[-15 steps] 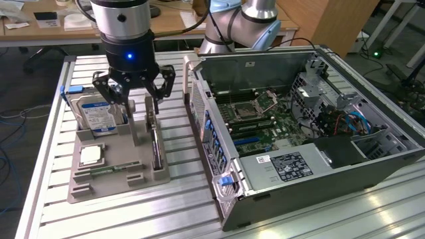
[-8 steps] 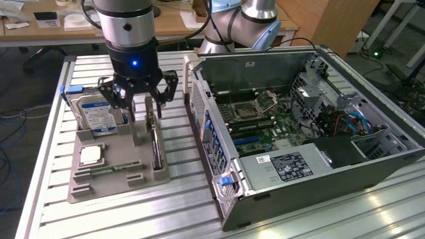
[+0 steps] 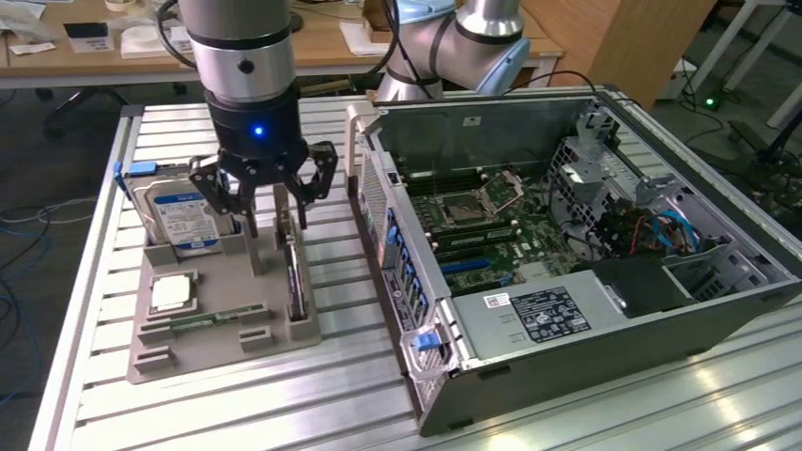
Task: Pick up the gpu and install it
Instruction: 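Pick up the gpu and move the gpu toward the slot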
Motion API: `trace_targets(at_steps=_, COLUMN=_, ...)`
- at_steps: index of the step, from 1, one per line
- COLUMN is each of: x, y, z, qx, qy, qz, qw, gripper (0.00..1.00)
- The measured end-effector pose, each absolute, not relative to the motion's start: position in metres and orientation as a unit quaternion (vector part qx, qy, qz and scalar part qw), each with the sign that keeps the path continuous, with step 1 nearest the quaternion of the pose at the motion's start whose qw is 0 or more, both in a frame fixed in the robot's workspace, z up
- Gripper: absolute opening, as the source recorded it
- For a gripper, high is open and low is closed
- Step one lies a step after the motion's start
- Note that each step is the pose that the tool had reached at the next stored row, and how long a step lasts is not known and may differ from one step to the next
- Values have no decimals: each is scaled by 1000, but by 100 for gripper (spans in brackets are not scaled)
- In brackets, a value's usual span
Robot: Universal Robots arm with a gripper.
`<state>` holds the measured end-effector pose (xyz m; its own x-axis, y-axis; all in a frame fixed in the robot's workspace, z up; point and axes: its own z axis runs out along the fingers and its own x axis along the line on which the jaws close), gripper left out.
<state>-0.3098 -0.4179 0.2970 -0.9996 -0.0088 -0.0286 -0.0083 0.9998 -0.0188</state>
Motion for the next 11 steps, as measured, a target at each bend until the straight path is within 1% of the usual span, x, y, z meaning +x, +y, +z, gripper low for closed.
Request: trace_targets(at_steps=11, x=-310, y=-420, z=279, qx=-4, qy=1000, qz=-13, qw=14, gripper=59)
